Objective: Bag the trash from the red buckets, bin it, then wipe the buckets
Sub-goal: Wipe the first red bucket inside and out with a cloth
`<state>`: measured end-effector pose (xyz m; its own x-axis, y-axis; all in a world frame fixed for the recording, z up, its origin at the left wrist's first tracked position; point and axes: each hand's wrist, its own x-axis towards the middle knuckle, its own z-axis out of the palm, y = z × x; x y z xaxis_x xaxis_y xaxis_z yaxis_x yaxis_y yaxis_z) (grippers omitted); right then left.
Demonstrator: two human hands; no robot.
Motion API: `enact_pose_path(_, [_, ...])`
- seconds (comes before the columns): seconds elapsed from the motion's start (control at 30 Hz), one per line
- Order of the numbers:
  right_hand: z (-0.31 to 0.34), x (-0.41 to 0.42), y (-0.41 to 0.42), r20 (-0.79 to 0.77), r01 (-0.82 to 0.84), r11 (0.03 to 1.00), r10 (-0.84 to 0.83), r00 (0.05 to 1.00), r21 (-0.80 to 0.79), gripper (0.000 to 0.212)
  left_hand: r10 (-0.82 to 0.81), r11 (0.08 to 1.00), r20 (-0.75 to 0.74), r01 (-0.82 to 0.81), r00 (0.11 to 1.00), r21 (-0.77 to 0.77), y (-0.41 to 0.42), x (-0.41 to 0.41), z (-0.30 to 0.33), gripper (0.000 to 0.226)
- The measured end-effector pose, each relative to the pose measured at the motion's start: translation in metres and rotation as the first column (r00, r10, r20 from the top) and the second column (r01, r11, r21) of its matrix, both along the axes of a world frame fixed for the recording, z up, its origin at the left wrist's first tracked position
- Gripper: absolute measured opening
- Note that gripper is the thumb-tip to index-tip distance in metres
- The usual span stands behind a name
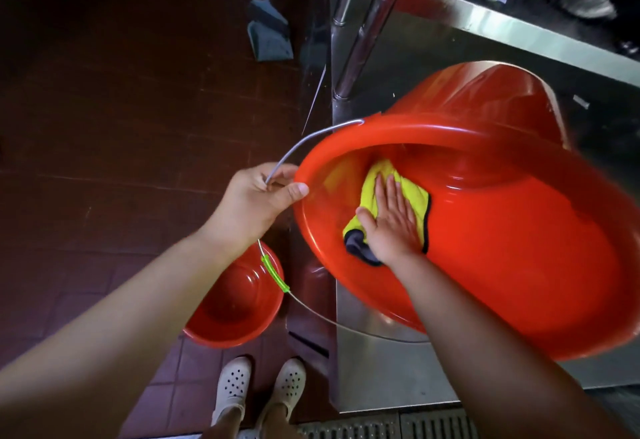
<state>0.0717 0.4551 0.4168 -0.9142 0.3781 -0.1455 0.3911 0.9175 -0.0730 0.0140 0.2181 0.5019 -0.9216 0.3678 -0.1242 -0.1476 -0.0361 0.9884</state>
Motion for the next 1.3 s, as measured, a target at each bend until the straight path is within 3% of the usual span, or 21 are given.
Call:
enact_pose_path(0.2, [0.000, -0.027, 0.053, 0.132, 0.139, 0.989, -0.145, 0.981, 0.051, 0.069, -0.018, 0.999, 0.001, 0.018, 1.000, 0.034, -0.001, -0.018, 0.013, 0.023])
enact_pose_path(0.37, [0.001, -0.029, 0.047, 0.171, 0.140, 0.988, -0.149, 0.974, 0.067, 0.068, 0.017, 0.993, 0.163, -0.036, 0.986, 0.110, -0.011, 0.010, -0.018, 0.029])
enact_pose_path(0.5, [0.004, -0.011, -0.001, 0.071, 0.148, 0.989, -0.148, 0.986, 0.007, 0.070, 0.142, 0.983, 0.219, -0.163, 0.965, 0.083, -0.004, 0.029, -0.031, 0.019])
enact_pose_path(0.6, [0.005, 0.021, -0.061, -0.071, 0.031, 0.999, -0.033, 0.997, -0.028, 0.074, 0.154, 0.982, 0.159, -0.170, 0.975, 0.088, -0.001, 0.027, -0.025, 0.020])
enact_pose_path(0.77, [0.009, 0.054, -0.095, -0.131, -0.086, 0.991, 0.071, 0.989, -0.107, 0.074, 0.154, 0.987, 0.052, -0.156, 0.987, 0.049, -0.003, 0.020, -0.008, 0.028])
enact_pose_path(0.93, [0.008, 0.023, -0.047, -0.016, -0.094, 0.996, 0.094, 0.995, -0.010, 0.074, 0.030, 1.000, -0.066, -0.030, 0.997, 0.007, -0.019, -0.005, 0.018, 0.026])
enact_pose_path(1.1, [0.012, -0.023, 0.022, 0.134, 0.123, 0.992, -0.126, 0.983, 0.036, 0.068, -0.065, 0.998, -0.160, 0.063, 0.985, -0.015, -0.018, -0.018, 0.035, 0.028])
enact_pose_path(1.2, [0.011, -0.037, 0.040, 0.200, 0.174, 0.978, -0.194, 0.960, 0.112, 0.066, -0.054, 0.997, -0.120, 0.060, 0.991, 0.045, -0.018, -0.016, 0.027, 0.031])
enact_pose_path(1.3, [0.009, -0.042, 0.040, 0.230, 0.161, 0.976, -0.192, 0.954, 0.147, 0.066, 0.059, 0.990, 0.010, -0.060, 0.998, 0.130, -0.024, -0.008, 0.005, 0.034])
